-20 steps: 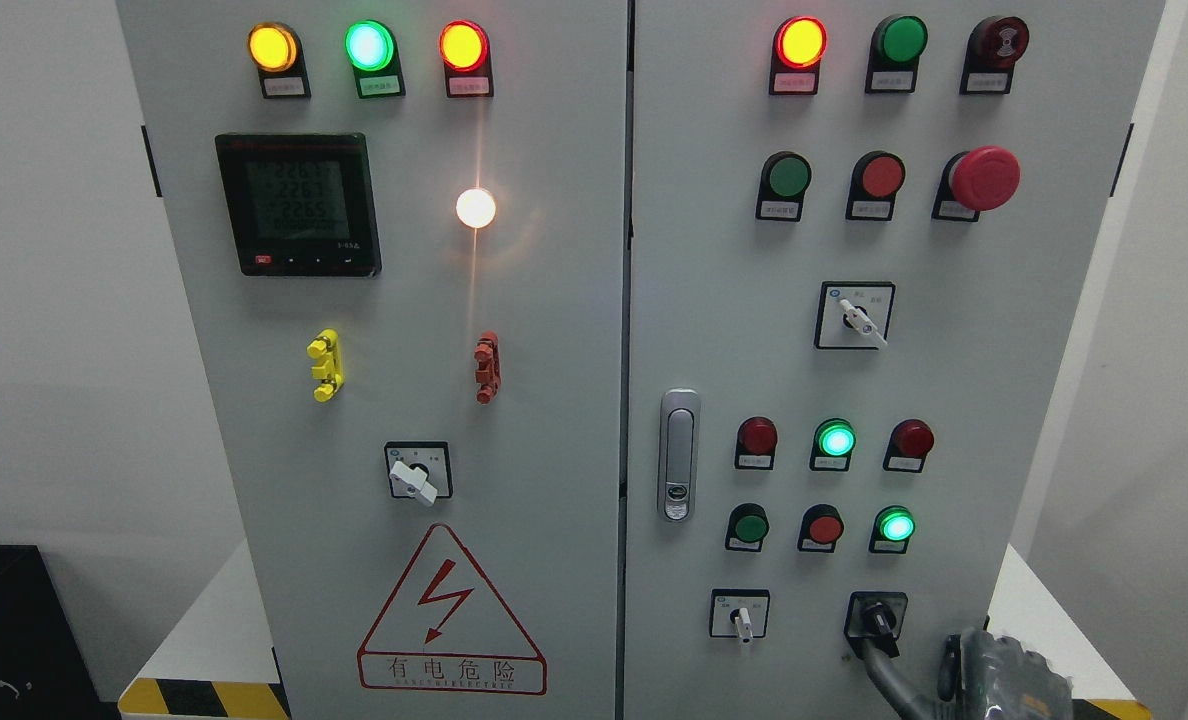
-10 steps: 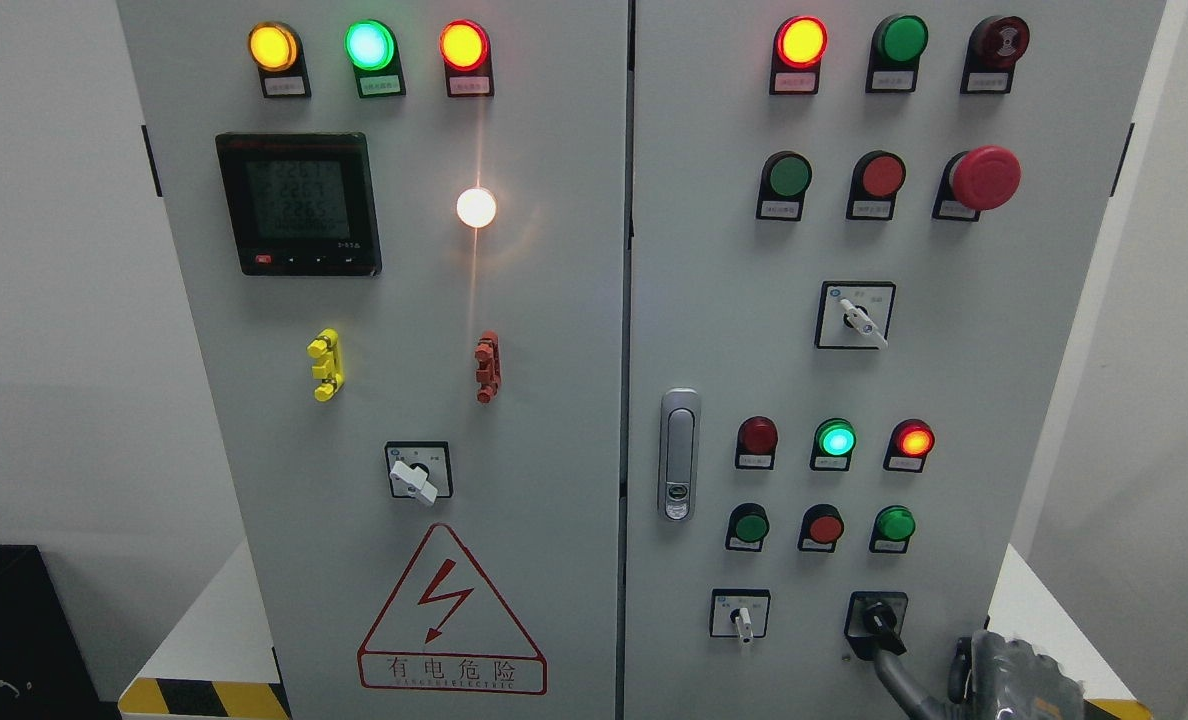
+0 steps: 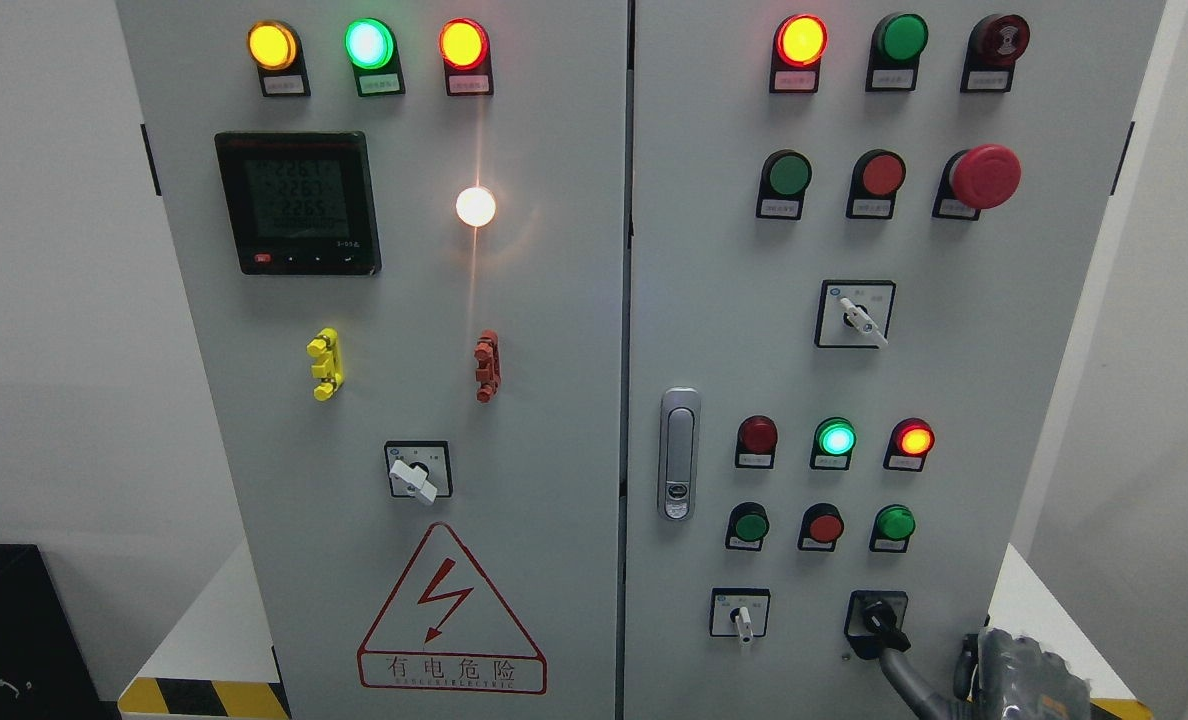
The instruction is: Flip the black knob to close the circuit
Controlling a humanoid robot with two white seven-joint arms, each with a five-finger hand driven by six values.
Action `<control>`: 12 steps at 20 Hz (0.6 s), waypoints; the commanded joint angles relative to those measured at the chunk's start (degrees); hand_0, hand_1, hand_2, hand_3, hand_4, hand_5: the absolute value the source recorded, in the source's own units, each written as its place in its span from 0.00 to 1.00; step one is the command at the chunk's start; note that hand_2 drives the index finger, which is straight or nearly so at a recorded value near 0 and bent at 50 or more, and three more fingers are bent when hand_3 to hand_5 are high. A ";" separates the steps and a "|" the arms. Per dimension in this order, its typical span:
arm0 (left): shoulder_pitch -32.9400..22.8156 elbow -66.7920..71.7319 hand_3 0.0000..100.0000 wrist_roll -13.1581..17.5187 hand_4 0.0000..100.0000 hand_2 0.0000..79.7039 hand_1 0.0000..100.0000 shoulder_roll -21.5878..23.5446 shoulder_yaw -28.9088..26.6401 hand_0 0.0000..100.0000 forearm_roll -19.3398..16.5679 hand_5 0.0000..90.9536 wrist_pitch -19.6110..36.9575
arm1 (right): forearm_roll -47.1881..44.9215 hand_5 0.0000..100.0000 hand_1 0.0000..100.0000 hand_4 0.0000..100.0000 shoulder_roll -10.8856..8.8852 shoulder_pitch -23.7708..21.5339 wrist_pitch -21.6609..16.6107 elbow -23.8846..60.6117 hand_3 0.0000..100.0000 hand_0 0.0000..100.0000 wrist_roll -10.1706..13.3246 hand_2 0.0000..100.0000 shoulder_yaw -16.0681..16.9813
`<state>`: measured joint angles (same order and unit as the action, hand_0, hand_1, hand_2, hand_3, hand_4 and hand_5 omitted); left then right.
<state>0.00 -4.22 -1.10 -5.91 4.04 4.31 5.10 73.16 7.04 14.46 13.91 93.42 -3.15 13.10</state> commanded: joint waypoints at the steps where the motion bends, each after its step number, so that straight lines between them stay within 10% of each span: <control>1: -0.35 0.00 0.00 -0.04 0.00 0.00 0.56 0.02 0.00 0.12 0.00 0.00 0.00 | -0.13 0.97 0.09 0.94 -0.01 0.22 -0.03 0.18 1.00 0.00 0.25 0.91 0.26; 12: -0.35 0.00 0.00 -0.04 0.00 0.00 0.56 0.02 0.00 0.12 0.00 0.00 0.00 | -0.30 0.97 0.09 0.94 -0.09 -0.39 -0.38 0.27 1.00 0.00 0.34 0.91 -0.79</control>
<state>0.00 -4.22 -1.10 -5.91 4.04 4.31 5.10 72.93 7.04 14.45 13.78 93.56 -3.01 13.04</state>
